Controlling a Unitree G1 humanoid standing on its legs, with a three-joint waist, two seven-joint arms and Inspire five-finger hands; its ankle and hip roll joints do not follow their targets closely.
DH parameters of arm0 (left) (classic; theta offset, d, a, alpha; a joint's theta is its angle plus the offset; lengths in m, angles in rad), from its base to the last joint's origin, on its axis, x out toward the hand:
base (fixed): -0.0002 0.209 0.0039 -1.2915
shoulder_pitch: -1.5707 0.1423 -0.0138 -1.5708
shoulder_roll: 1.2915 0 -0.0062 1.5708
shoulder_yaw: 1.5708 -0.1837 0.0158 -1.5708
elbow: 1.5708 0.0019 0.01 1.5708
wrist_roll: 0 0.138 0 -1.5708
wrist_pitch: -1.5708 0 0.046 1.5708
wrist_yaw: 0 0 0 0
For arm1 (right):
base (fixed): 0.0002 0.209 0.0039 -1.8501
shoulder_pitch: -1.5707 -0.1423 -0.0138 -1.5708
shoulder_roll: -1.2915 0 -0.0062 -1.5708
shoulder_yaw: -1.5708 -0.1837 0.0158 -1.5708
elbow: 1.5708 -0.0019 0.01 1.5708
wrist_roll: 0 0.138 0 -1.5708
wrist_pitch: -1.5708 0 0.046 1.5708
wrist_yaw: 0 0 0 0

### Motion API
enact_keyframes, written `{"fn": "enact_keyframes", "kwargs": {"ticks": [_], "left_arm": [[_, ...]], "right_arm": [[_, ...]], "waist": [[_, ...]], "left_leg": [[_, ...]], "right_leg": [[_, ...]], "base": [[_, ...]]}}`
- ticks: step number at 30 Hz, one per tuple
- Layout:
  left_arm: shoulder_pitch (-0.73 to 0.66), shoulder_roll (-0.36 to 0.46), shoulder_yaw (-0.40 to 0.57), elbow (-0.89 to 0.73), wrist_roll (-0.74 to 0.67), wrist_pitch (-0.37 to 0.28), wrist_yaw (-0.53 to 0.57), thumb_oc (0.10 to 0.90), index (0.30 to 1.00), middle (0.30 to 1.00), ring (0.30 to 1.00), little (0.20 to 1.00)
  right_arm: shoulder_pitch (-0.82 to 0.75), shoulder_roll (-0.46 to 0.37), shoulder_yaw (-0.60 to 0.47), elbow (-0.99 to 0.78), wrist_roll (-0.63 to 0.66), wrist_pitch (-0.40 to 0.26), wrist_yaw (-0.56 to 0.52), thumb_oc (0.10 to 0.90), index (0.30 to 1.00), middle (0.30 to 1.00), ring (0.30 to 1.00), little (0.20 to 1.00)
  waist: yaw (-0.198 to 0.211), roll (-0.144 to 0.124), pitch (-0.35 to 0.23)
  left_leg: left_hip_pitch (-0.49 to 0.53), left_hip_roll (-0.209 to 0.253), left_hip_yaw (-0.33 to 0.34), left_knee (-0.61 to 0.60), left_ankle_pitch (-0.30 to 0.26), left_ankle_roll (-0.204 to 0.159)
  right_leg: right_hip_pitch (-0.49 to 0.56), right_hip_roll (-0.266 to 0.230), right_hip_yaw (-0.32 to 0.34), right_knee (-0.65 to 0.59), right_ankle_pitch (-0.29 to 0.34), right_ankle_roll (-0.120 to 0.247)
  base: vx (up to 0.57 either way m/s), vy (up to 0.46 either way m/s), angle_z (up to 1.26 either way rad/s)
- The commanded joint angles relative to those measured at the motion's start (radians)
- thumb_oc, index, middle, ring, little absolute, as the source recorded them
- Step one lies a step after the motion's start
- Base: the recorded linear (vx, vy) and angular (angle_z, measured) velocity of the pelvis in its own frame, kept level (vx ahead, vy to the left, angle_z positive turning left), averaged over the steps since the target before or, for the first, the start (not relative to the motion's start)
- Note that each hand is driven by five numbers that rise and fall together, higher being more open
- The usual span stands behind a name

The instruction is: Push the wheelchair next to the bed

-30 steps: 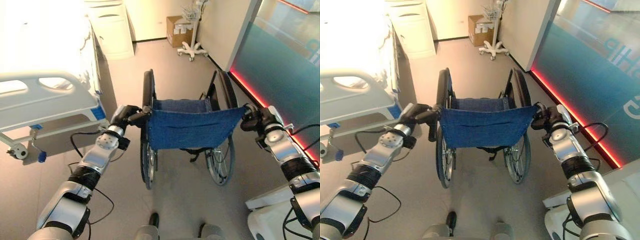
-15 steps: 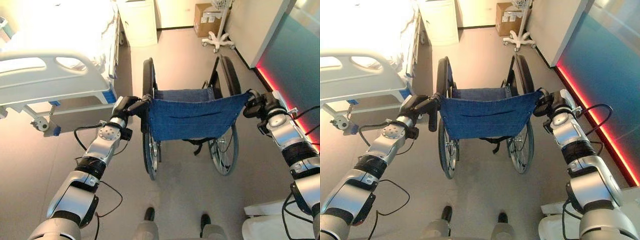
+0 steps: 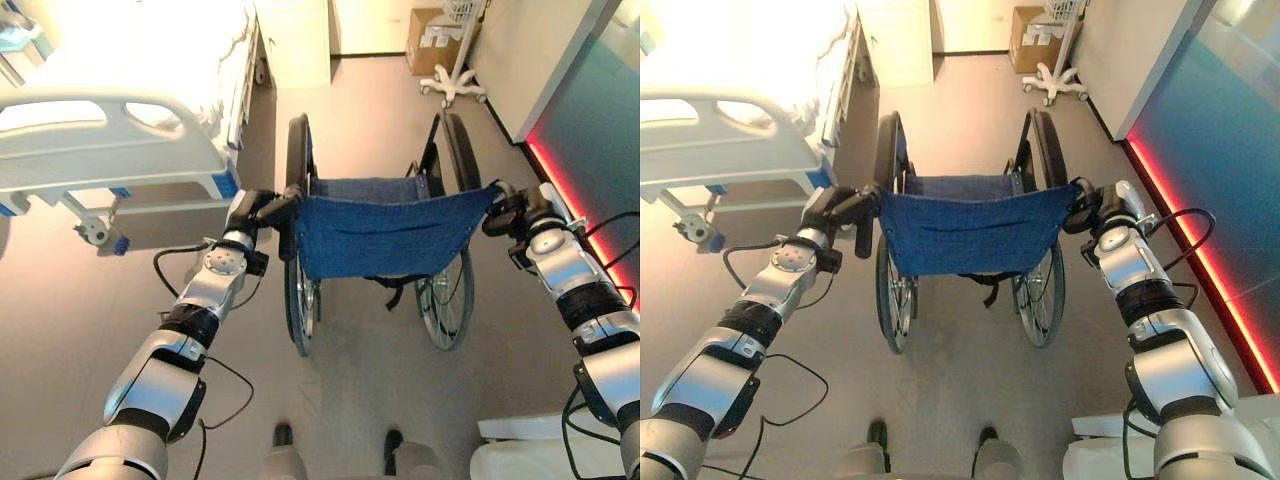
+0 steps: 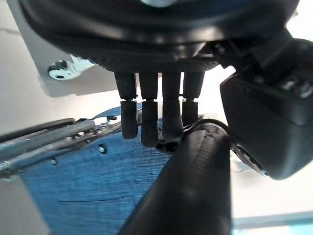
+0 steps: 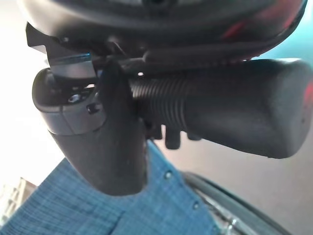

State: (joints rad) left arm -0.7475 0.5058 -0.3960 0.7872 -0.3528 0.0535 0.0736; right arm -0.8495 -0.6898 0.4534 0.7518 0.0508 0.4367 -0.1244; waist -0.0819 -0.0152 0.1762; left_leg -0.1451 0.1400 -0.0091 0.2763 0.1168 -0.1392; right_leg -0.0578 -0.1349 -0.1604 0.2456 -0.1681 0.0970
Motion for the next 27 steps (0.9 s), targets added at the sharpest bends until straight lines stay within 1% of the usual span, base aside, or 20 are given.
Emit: {"fn": "enact_keyframes", "kwargs": {"ticks": [1, 3, 4, 6, 7, 8, 9, 10, 11, 12, 13, 14, 16, 17, 19, 20, 23, 25, 26, 27], "left_arm": [[0.003, 0.051, -0.016, -0.047, 0.072, -0.017, 0.0, 0.4, 0.3, 0.3, 0.3, 0.3], [0.026, 0.051, -0.025, -0.077, 0.07, -0.011, 0.018, 0.4, 0.3, 0.3, 0.3, 0.3], [0.041, 0.056, -0.026, -0.1, 0.073, -0.005, 0.029, 0.4, 0.3, 0.3, 0.3, 0.3], [0.044, 0.066, -0.023, -0.115, 0.077, 0.002, 0.037, 0.4, 0.3, 0.3, 0.3, 0.3], [0.037, 0.082, -0.02, -0.122, 0.068, 0.008, 0.038, 0.4, 0.3, 0.3, 0.3, 0.3], [0.037, 0.084, -0.02, -0.123, 0.066, 0.009, 0.038, 0.4, 0.3, 0.3, 0.3, 0.3], [0.031, 0.094, -0.024, -0.121, 0.047, 0.021, 0.045, 0.4, 0.3, 0.3, 0.3, 0.3], [0.032, 0.101, -0.029, -0.11, 0.044, 0.019, 0.045, 0.4, 0.3, 0.3, 0.3, 0.3], [0.039, 0.104, -0.03, -0.117, 0.057, 0.018, 0.038, 0.4, 0.3, 0.3, 0.3, 0.3], [0.047, 0.102, -0.033, -0.12, 0.069, 0.019, 0.037, 0.4, 0.3, 0.3, 0.3, 0.3], [0.058, 0.104, -0.037, -0.132, 0.077, 0.022, 0.04, 0.4, 0.3, 0.3, 0.3, 0.3], [0.061, 0.107, -0.038, -0.145, 0.083, 0.029, 0.042, 0.4, 0.3, 0.3, 0.3, 0.3], [0.052, 0.109, -0.04, -0.16, 0.097, 0.035, 0.052, 0.4, 0.3, 0.3, 0.3, 0.3], [0.041, 0.105, -0.04, -0.156, 0.099, 0.031, 0.06, 0.4, 0.3, 0.3, 0.3, 0.3], [0.031, 0.098, -0.038, -0.147, 0.103, 0.022, 0.066, 0.4, 0.3, 0.3, 0.3, 0.3], [0.024, 0.087, -0.036, -0.143, 0.11, 0.019, 0.076, 0.4, 0.3, 0.3, 0.3, 0.3], [0.024, 0.073, -0.033, -0.146, 0.13, 0.018, 0.086, 0.4, 0.3, 0.3, 0.3, 0.3], [0.027, 0.076, -0.036, -0.154, 0.133, 0.02, 0.094, 0.4, 0.3, 0.3, 0.3, 0.3], [0.032, 0.079, -0.035, -0.159, 0.128, 0.022, 0.098, 0.4, 0.3, 0.3, 0.3, 0.3], [0.039, 0.076, -0.031, -0.155, 0.129, 0.015, 0.098, 0.4, 0.3, 0.3, 0.3, 0.3]], "right_arm": [[-0.036, 0.051, 0.141, -0.088, -0.012, -0.07, 0.023, 0.4, 0.3, 0.3, 0.3, 0.3], [-0.035, 0.057, 0.138, -0.085, -0.04, -0.076, 0.022, 0.4, 0.3, 0.3, 0.3, 0.3], [-0.037, 0.051, 0.139, -0.087, -0.056, -0.084, 0.036, 0.4, 0.3, 0.3, 0.3, 0.3], [-0.056, 0.032, 0.146, -0.089, -0.062, -0.096, 0.059, 0.4, 0.3, 0.3, 0.3, 0.3], [-0.075, 0.021, 0.156, -0.093, -0.079, -0.112, 0.082, 0.4, 0.3, 0.3, 0.3, 0.3], [-0.077, 0.021, 0.157, -0.093, -0.079, -0.114, 0.083, 0.4, 0.3, 0.3, 0.3, 0.3], [-0.083, 0.023, 0.17, -0.078, -0.059, -0.136, 0.082, 0.4, 0.3, 0.3, 0.3, 0.3], [-0.059, 0.031, 0.16, -0.086, -0.056, -0.157, 0.089, 0.4, 0.3, 0.3, 0.3, 0.3], [-0.041, 0.034, 0.158, -0.093, -0.063, -0.16, 0.078, 0.4, 0.3, 0.3, 0.3, 0.3], [-0.019, 0.04, 0.156, -0.094, -0.064, -0.17, 0.07, 0.4, 0.3, 0.3, 0.3, 0.3], [0.002, 0.046, 0.145, -0.101, -0.07, -0.173, 0.069, 0.4, 0.3, 0.3, 0.3, 0.3], [0.012, 0.048, 0.144, -0.11, -0.066, -0.171, 0.061, 0.4, 0.3, 0.3, 0.3, 0.3], [0.017, 0.064, 0.139, -0.12, -0.067, -0.165, 0.041, 0.4, 0.3, 0.3, 0.3, 0.3], [0.008, 0.075, 0.139, -0.115, -0.071, -0.169, 0.029, 0.4, 0.3, 0.3, 0.3, 0.3], [-0.007, 0.088, 0.139, -0.103, -0.08, -0.173, 0.018, 0.4, 0.3, 0.3, 0.3, 0.3], [-0.029, 0.103, 0.142, -0.087, -0.089, -0.178, 0.015, 0.4, 0.3, 0.3, 0.3, 0.3], [-0.041, 0.114, 0.139, -0.081, -0.089, -0.192, -0.007, 0.4, 0.3, 0.3, 0.3, 0.3], [-0.028, 0.109, 0.131, -0.092, -0.085, -0.217, -0.026, 0.4, 0.3, 0.3, 0.3, 0.3], [-0.018, 0.103, 0.127, -0.106, -0.087, -0.222, -0.029, 0.4, 0.3, 0.3, 0.3, 0.3], [-0.002, 0.097, 0.124, -0.125, -0.096, -0.211, -0.023, 0.4, 0.3, 0.3, 0.3, 0.3]], "waist": [[0.092, -0.015, 0.094], [0.127, 0.012, 0.111], [0.151, 0.014, 0.123], [0.172, 0.014, 0.126], [0.184, 0.01, 0.116], [0.186, 0.008, 0.116], [0.195, -0.001, 0.094], [0.203, -0.01, 0.071], [0.208, -0.019, 0.062], [0.212, -0.028, 0.054], [0.215, -0.032, 0.045], [0.216, -0.036, 0.04], [0.224, -0.05, 0.034], [0.226, -0.052, 0.034], [0.231, -0.05, 0.032], [0.236, -0.049, 0.027], [0.238, -0.047, 0.016], [0.23, -0.048, 0.002], [0.223, -0.047, -0.006], [0.204, -0.039, -0.011]], "left_leg": [[-0.037, -0.062, -0.022, 0.048, 0.129, 0.031], [-0.096, -0.09, -0.002, -0.072, 0.164, 0.028], [-0.107, -0.108, 0.015, -0.153, 0.178, 0.027], [-0.126, -0.122, 0.044, -0.21, 0.18, 0.028], [-0.121, -0.136, 0.072, -0.236, 0.132, 0.044], [-0.118, -0.139, 0.076, -0.237, 0.125, 0.046], [-0.107, -0.151, 0.075, -0.231, 0.081, 0.069], [-0.114, -0.154, 0.077, -0.19, 0.041, 0.085], [-0.107, -0.155, 0.08, -0.171, 0.019, 0.098], [-0.092, -0.164, 0.074, -0.171, 0.007, 0.109], [-0.07, -0.176, 0.056, -0.18, -0.003, 0.12], [-0.059, -0.181, 0.05, -0.183, -0.007, 0.123], [-0.06, -0.195, 0.04, -0.187, -0.014, 0.132], [-0.058, -0.198, 0.039, -0.194, -0.017, 0.138], [-0.052, -0.198, 0.035, -0.205, -0.017, 0.142], [-0.049, -0.204, 0.027, -0.211, -0.02, 0.147], [-0.052, -0.212, 0.024, -0.209, -0.025, 0.158], [-0.044, -0.221, 0.024, -0.213, -0.027, 0.17], [-0.034, -0.226, 0.018, -0.218, -0.03, 0.174], [-0.003, -0.227, 0.004, -0.228, -0.037, 0.179]], "right_leg": [[0.129, 0.087, 0.068, -0.169, 0.166, -0.079], [0.192, 0.135, 0.093, -0.182, 0.148, -0.08], [0.239, 0.147, 0.116, -0.197, 0.136, -0.076], [0.273, 0.152, 0.127, -0.208, 0.119, -0.068], [0.284, 0.138, 0.116, -0.203, 0.102, -0.053], [0.286, 0.134, 0.116, -0.202, 0.099, -0.051], [0.291, 0.117, 0.113, -0.187, 0.095, -0.035], [0.295, 0.095, 0.087, -0.173, 0.089, -0.022], [0.293, 0.078, 0.077, -0.163, 0.097, -0.012], [0.287, 0.06, 0.067, -0.139, 0.133, 0.007], [0.279, 0.05, 0.069, -0.124, 0.153, 0.017], [0.281, 0.044, 0.074, -0.125, 0.157, 0.022], [0.273, 0.017, 0.071, -0.122, 0.204, 0.047], [0.262, 0.004, 0.064, -0.116, 0.223, 0.056], [0.253, -0.007, 0.056, -0.11, 0.233, 0.06], [0.252, -0.02, 0.063, -0.096, 0.257, 0.062], [0.248, -0.015, 0.098, -0.028, 0.305, 0.062], [0.23, 0.005, 0.124, 0.032, 0.343, 0.065], [0.212, 0.009, 0.135, 0.059, 0.362, 0.067], [0.155, 0.006, 0.144, 0.064, 0.367, 0.062]], "base": [[0.45, -0.004, 0.04], [0.51, 0.049, -0.34], [0.48, 0.082, -0.68], [0.35, 0.122, -0.92], [0.24, 0.137, -1.07], [0.32, 0.197, -1.06], [0.39, 0.201, -0.92], [0.5, 0.239, -0.77], [0.5, 0.203, -0.6], [0.46, 0.167, -0.31], [0.41, 0.143, -0.06], [0.35, 0.134, 0.26], [0.19, 0.101, 0.43], [0.12, 0.095, 0.2], [0.13, 0.11, 0.0], [0.16, 0.131, -0.13], [0.15, 0.117, -0.25], [0.16, 0.09, 0.02], [0.24, 0.098, 0.27], [0.34, 0.106, 0.35]]}}
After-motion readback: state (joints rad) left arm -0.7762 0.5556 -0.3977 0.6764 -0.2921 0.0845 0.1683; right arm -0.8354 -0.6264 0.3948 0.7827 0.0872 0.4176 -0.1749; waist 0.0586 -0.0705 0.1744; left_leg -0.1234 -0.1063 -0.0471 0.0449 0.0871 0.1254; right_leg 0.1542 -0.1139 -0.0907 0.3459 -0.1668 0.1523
